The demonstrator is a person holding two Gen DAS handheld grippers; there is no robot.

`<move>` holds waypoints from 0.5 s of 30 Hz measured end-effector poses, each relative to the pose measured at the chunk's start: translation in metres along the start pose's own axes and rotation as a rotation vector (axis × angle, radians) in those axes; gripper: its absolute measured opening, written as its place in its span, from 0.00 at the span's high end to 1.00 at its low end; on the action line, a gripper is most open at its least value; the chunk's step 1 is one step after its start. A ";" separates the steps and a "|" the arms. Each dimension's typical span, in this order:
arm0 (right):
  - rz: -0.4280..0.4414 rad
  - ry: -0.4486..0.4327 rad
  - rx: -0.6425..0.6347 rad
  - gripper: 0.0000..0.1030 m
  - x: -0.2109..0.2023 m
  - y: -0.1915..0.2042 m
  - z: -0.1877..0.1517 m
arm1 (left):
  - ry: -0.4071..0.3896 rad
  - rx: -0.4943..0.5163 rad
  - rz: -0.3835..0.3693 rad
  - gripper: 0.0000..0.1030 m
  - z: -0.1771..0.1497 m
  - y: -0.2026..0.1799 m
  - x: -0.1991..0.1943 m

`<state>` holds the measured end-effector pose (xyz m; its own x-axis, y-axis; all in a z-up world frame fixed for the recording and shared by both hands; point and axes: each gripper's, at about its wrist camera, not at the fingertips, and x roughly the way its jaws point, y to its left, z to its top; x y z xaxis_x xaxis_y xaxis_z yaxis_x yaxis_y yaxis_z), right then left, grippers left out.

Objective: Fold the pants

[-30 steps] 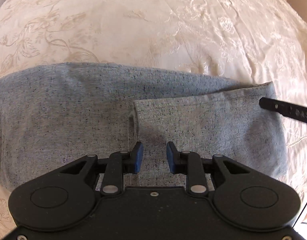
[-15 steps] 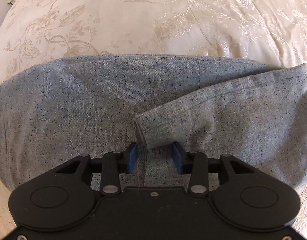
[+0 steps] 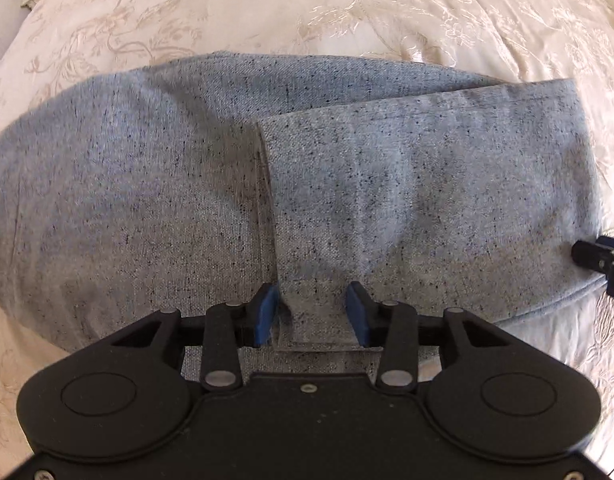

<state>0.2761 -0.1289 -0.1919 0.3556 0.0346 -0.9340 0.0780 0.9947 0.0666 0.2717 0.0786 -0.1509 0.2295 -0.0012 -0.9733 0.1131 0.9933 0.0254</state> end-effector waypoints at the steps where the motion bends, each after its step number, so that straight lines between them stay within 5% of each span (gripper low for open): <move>1: -0.008 0.001 -0.001 0.68 0.002 0.000 -0.002 | 0.005 -0.009 -0.009 0.51 0.002 0.002 0.000; 15: -0.069 -0.049 0.153 0.66 -0.082 0.012 -0.020 | -0.028 -0.040 0.011 0.51 -0.033 0.034 -0.052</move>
<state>0.2288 -0.1181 -0.1216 0.3895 -0.0422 -0.9201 0.2438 0.9680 0.0588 0.2317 0.1167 -0.1070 0.2573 0.0069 -0.9663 0.0718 0.9971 0.0262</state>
